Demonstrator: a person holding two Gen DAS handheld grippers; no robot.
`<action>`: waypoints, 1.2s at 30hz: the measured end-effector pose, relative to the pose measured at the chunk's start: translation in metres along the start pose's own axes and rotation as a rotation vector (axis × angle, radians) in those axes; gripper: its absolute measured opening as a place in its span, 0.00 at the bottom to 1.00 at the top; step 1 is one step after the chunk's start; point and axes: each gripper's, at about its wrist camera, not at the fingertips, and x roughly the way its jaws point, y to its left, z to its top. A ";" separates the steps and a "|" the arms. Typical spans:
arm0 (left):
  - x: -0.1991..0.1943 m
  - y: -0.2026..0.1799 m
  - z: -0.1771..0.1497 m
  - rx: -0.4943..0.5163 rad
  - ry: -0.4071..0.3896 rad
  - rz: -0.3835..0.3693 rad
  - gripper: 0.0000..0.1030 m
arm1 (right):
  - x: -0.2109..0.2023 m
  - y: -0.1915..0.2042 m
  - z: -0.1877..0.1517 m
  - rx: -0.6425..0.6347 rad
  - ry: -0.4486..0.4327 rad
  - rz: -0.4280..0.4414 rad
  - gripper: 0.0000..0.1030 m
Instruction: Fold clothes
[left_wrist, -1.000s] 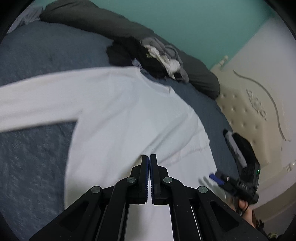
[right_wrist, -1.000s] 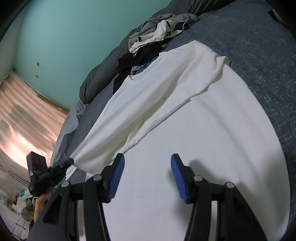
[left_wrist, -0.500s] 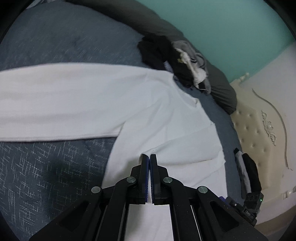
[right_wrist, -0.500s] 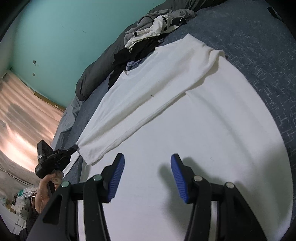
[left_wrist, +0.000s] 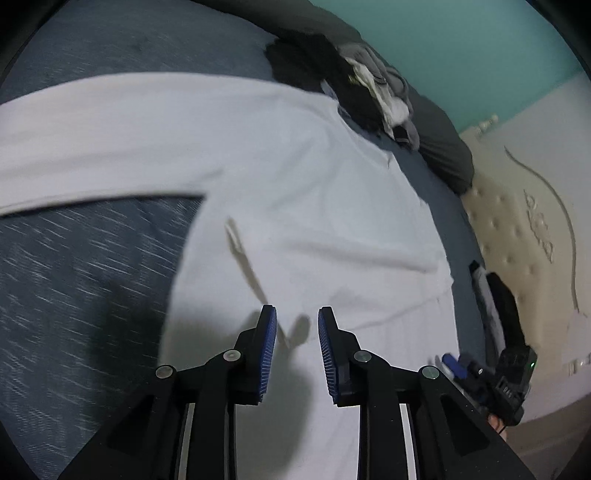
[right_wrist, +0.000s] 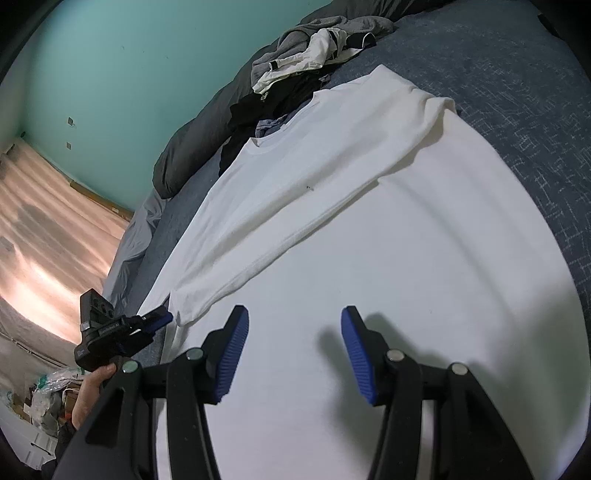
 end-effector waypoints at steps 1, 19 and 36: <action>0.004 -0.001 -0.001 0.004 0.010 0.003 0.25 | 0.000 0.000 0.000 0.000 -0.001 0.001 0.51; -0.029 -0.001 -0.021 0.018 0.042 -0.095 0.02 | 0.004 0.006 -0.001 -0.010 0.008 0.006 0.51; -0.030 0.025 -0.004 -0.022 -0.057 0.055 0.40 | 0.009 0.002 -0.004 -0.013 0.029 -0.008 0.51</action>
